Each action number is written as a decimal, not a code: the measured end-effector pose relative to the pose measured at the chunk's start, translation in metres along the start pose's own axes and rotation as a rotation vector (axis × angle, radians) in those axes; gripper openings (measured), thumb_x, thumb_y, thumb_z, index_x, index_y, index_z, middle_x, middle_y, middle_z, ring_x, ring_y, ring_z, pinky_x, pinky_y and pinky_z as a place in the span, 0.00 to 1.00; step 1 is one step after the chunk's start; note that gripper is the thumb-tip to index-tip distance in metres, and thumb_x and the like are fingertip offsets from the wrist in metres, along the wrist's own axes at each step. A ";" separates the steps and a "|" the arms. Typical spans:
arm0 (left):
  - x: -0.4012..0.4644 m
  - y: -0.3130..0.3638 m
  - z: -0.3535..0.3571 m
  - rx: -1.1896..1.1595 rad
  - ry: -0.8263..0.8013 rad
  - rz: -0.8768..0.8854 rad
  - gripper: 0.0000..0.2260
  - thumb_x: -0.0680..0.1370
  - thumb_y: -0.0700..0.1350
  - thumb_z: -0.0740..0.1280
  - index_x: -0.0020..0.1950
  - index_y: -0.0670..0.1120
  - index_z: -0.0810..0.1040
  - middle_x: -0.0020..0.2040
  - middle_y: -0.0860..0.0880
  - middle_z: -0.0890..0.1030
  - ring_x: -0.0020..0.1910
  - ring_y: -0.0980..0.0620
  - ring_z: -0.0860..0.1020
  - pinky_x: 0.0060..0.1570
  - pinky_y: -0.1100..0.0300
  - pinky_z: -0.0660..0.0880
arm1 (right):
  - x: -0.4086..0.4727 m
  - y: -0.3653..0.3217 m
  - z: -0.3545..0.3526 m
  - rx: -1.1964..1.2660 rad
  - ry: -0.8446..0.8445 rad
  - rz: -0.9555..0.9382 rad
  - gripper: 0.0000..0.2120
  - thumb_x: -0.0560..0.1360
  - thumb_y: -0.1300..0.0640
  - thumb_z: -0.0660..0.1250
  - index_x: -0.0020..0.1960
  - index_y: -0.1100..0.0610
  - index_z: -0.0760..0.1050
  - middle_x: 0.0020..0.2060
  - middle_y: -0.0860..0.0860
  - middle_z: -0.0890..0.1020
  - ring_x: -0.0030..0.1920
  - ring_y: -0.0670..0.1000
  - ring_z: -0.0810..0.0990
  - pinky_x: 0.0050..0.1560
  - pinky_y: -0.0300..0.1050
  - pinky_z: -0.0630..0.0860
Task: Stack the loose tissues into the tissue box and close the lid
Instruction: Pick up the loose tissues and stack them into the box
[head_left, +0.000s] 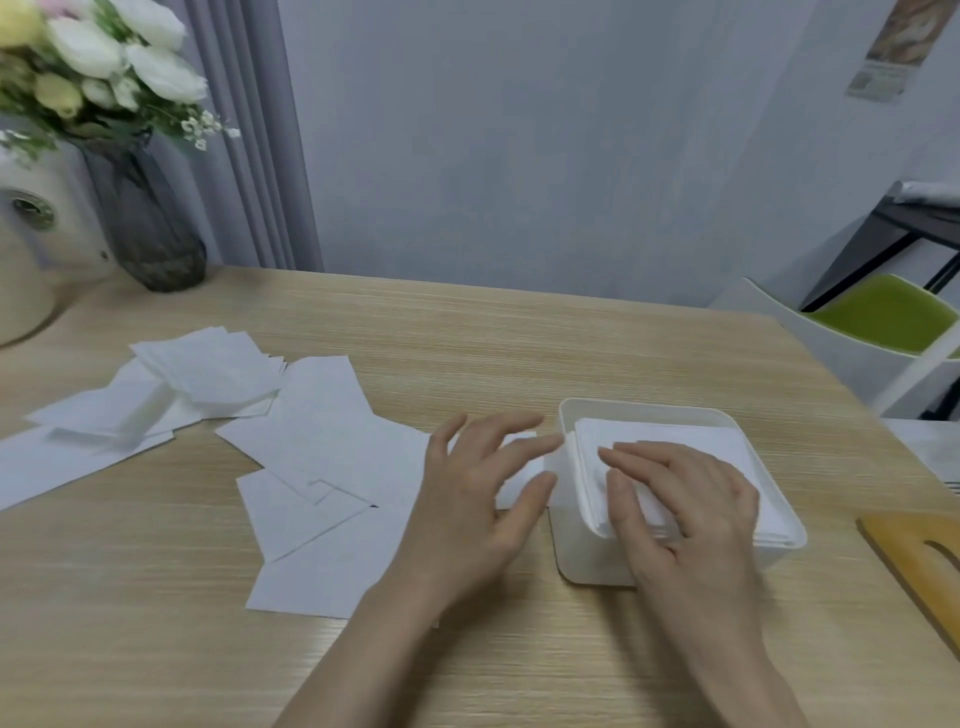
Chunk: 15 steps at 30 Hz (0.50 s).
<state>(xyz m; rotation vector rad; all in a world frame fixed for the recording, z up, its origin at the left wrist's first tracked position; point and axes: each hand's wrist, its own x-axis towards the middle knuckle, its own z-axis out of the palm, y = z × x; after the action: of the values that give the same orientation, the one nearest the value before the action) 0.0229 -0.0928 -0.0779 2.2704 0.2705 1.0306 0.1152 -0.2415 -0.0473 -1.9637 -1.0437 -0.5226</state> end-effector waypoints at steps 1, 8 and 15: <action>-0.002 -0.005 -0.008 0.012 0.014 -0.017 0.14 0.78 0.53 0.63 0.61 0.55 0.80 0.64 0.57 0.77 0.66 0.65 0.70 0.69 0.49 0.58 | 0.001 -0.005 0.004 0.057 -0.010 -0.008 0.11 0.75 0.49 0.62 0.51 0.48 0.82 0.49 0.41 0.81 0.55 0.44 0.77 0.63 0.39 0.62; -0.024 -0.047 -0.063 0.151 0.033 -0.136 0.16 0.78 0.56 0.60 0.60 0.55 0.81 0.62 0.58 0.79 0.64 0.64 0.71 0.69 0.51 0.62 | -0.002 -0.044 0.039 0.285 -0.147 -0.076 0.11 0.75 0.53 0.64 0.54 0.51 0.82 0.49 0.43 0.80 0.55 0.44 0.76 0.56 0.32 0.69; -0.053 -0.093 -0.090 0.341 -0.023 -0.256 0.20 0.75 0.58 0.57 0.59 0.54 0.82 0.60 0.57 0.80 0.63 0.63 0.69 0.68 0.44 0.61 | -0.011 -0.056 0.083 0.163 -0.526 -0.009 0.13 0.74 0.50 0.65 0.58 0.48 0.78 0.48 0.39 0.76 0.54 0.41 0.68 0.54 0.32 0.65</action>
<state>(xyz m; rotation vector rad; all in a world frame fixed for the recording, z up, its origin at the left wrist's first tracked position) -0.0731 -0.0014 -0.1223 2.4605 0.7562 0.8756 0.0617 -0.1613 -0.0749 -1.9935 -1.3657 0.0889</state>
